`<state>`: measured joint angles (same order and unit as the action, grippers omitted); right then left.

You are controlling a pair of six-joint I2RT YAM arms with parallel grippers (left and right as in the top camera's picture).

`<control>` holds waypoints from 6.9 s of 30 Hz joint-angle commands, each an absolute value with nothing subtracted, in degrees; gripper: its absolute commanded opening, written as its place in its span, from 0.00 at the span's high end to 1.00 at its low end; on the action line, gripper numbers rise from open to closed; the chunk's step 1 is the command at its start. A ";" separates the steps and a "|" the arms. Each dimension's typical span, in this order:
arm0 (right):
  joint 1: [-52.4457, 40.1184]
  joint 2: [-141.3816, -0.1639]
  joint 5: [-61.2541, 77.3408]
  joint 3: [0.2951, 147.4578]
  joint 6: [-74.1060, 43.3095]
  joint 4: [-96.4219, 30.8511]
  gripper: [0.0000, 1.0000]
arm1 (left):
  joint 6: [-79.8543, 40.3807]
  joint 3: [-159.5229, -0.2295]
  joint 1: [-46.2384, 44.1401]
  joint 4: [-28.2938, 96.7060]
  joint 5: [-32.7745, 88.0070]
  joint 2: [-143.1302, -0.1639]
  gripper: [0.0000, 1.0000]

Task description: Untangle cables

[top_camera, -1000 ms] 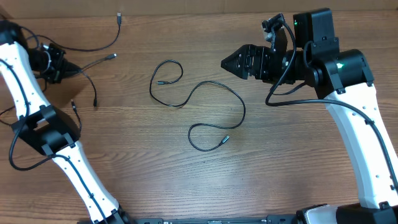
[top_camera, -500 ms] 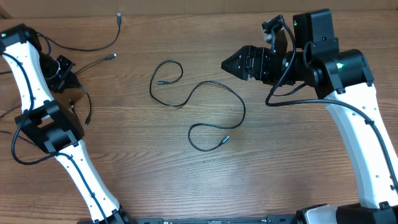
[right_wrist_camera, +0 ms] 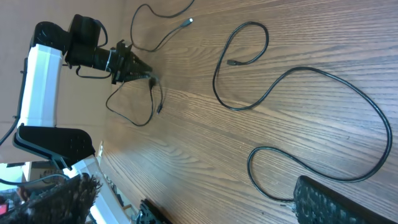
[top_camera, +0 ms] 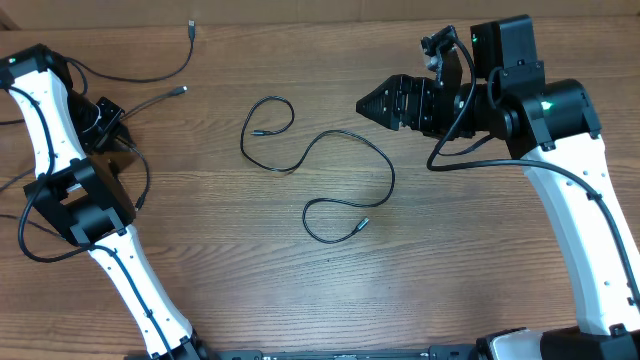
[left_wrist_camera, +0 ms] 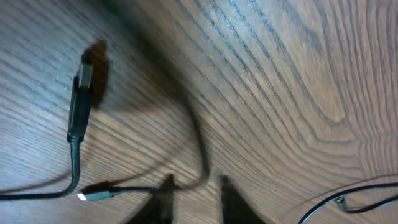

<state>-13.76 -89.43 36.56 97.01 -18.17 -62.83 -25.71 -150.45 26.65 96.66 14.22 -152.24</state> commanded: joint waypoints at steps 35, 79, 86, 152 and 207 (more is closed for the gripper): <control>-13.80 -89.41 36.03 97.49 -17.80 -61.49 0.00 | -25.28 -155.15 49.15 96.23 -6.13 -142.19 0.02; -13.80 -89.41 36.07 97.49 -18.26 -59.88 0.00 | -24.67 -127.59 48.84 81.38 19.53 -142.23 0.96; -13.80 -89.41 36.07 97.49 -18.26 -59.94 0.00 | -24.49 -127.59 48.84 81.28 18.55 -142.23 0.85; -13.80 -89.45 36.03 97.49 -18.24 -59.02 0.00 | -15.49 -131.61 47.00 63.33 -15.22 -138.19 0.96; -13.80 -89.52 36.05 97.49 -18.22 -59.61 0.00 | -18.44 -132.07 30.13 74.83 12.43 -133.88 0.00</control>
<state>-13.76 -89.43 36.53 97.01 -18.20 -59.64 -18.44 -131.61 32.69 72.93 17.76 -130.34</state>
